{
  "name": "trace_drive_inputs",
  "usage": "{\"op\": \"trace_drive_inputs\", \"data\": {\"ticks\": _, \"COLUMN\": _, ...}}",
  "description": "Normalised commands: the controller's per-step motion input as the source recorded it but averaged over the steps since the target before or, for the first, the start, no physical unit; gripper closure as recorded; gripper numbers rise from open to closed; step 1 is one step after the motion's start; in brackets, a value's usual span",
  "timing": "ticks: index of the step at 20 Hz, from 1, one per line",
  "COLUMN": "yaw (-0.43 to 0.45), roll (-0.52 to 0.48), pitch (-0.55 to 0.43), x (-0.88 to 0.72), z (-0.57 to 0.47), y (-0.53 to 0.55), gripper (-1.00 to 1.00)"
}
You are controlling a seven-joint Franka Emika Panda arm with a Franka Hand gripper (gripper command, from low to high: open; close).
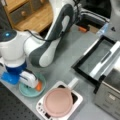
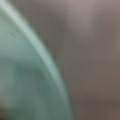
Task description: Open the microwave oven door. Pull out the microwave oven tray. Pick up the bowl. Place the bowl on the microwave tray.
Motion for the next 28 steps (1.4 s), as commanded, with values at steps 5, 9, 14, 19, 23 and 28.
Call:
{"op": "trace_drive_inputs", "data": {"ticks": 5, "yaw": -0.024, "roll": 0.225, "pitch": -0.201, "x": -0.1, "z": -0.09, "y": -0.07, "gripper": 1.0}}
{"op": "trace_drive_inputs", "data": {"ticks": 9, "yaw": -0.036, "roll": 0.225, "pitch": -0.198, "x": -0.13, "z": -0.08, "y": -0.03, "gripper": 1.0}}
{"op": "trace_drive_inputs", "data": {"ticks": 14, "yaw": -0.064, "roll": 0.216, "pitch": -0.216, "x": -0.14, "z": -0.1, "y": 0.01, "gripper": 1.0}}
{"op": "trace_drive_inputs", "data": {"ticks": 19, "yaw": -0.098, "roll": 0.204, "pitch": -0.237, "x": -0.15, "z": -0.14, "y": 0.03, "gripper": 1.0}}
{"op": "trace_drive_inputs", "data": {"ticks": 23, "yaw": -0.147, "roll": 0.187, "pitch": -0.254, "x": -0.16, "z": -0.19, "y": 0.05, "gripper": 1.0}}
{"op": "trace_drive_inputs", "data": {"ticks": 28, "yaw": -0.169, "roll": 0.198, "pitch": -0.219, "x": -0.23, "z": -0.15, "y": 0.07, "gripper": 1.0}}
